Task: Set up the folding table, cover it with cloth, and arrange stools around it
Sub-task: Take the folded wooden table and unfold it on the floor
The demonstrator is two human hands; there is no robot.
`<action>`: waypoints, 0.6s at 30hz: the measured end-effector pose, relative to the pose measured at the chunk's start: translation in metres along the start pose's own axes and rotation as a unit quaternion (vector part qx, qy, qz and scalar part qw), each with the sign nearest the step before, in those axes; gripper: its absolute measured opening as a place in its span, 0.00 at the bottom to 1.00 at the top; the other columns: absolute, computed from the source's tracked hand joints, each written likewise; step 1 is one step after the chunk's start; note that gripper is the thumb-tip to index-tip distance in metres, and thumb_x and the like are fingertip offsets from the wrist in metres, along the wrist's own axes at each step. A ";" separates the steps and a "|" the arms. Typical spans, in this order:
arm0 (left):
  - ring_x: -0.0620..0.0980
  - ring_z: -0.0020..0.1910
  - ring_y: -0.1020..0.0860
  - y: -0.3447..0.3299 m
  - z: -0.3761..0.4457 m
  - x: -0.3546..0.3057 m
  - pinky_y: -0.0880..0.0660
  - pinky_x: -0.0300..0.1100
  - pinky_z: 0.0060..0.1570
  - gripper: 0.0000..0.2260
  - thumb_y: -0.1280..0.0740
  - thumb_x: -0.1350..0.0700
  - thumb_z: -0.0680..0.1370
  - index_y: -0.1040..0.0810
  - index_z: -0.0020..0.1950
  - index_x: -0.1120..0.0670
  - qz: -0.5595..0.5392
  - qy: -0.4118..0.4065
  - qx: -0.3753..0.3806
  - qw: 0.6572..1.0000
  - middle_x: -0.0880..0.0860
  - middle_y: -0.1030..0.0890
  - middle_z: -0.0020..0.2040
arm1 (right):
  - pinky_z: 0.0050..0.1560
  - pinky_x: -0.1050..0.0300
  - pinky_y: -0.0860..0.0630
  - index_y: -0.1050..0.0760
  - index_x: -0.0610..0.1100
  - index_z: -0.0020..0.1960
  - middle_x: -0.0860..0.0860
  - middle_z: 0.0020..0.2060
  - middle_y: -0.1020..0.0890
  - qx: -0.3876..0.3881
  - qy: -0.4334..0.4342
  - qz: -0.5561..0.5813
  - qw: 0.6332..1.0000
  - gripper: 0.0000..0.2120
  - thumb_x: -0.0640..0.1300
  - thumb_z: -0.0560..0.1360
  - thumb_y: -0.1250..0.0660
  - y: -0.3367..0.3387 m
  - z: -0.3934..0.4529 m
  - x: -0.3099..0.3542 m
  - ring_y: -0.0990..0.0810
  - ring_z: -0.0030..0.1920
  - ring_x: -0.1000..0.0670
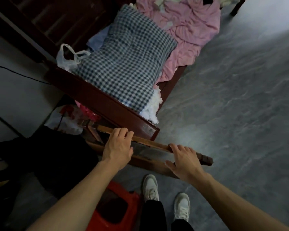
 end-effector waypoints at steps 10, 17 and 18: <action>0.55 0.42 0.23 -0.024 -0.014 0.016 0.27 0.51 0.46 0.12 0.24 0.50 0.68 0.24 0.46 0.51 0.049 -0.042 0.025 0.998 0.51 0.22 0.39 | 0.36 0.55 0.31 0.32 0.50 0.50 0.52 0.42 0.24 0.038 0.022 0.055 0.998 0.09 0.55 0.80 0.39 -0.024 0.005 0.025 0.21 0.40 0.47; 0.53 0.57 0.25 -0.015 -0.038 0.000 0.33 0.49 0.58 0.09 0.37 0.47 0.80 0.26 0.57 0.48 0.069 -0.042 0.137 0.987 0.50 0.21 0.54 | 0.43 0.48 0.21 0.29 0.48 0.53 0.48 0.47 0.19 0.072 0.001 0.057 0.996 0.10 0.55 0.80 0.39 -0.039 -0.028 0.026 0.19 0.45 0.43; 0.53 0.56 0.24 -0.011 -0.047 -0.006 0.33 0.48 0.58 0.08 0.37 0.47 0.79 0.26 0.56 0.48 0.057 -0.045 0.132 0.989 0.50 0.21 0.53 | 0.42 0.48 0.21 0.29 0.49 0.53 0.48 0.47 0.19 0.066 0.001 0.053 0.996 0.10 0.55 0.80 0.39 -0.040 -0.039 0.024 0.18 0.45 0.43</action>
Point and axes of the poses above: each hand's wrist, its own z-axis towards the middle knuckle, its own y-axis out of the back of the hand, x = y × z, the point moved 7 cm from there along z, towards the middle knuckle
